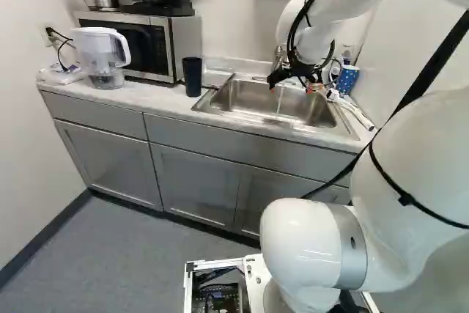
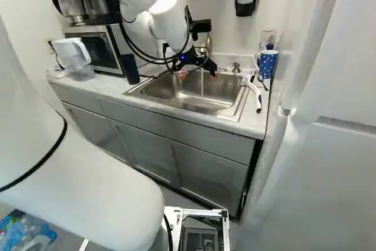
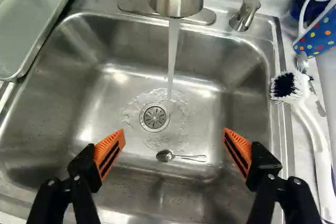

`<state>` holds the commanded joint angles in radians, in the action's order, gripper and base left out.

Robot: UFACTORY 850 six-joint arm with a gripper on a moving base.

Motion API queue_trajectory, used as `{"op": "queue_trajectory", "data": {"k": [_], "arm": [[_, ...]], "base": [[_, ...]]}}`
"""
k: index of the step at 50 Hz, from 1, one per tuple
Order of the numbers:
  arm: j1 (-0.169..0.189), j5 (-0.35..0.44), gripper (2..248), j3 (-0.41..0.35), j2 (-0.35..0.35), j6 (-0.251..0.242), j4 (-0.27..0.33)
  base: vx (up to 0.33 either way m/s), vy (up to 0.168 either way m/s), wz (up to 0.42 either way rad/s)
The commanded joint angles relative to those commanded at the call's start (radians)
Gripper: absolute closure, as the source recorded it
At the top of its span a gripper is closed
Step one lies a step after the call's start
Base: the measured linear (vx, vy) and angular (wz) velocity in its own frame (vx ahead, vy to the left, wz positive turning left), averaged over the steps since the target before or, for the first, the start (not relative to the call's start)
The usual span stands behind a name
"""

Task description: Rinse the cup and place it in the tray

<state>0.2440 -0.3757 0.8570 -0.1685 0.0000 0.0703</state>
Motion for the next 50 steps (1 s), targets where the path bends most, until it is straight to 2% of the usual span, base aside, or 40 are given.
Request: {"op": "queue_trajectory", "data": {"k": [12, 50], "arm": [[-0.031, 0.0, 3, -0.011, -0.012, 0.0, 0.0], [-0.175, 0.0, 3, -0.04, -0.045, 0.0, 0.0]], "base": [[0.0, 0.0, 0.0], [0.0, 0.0, 0.0]]}}
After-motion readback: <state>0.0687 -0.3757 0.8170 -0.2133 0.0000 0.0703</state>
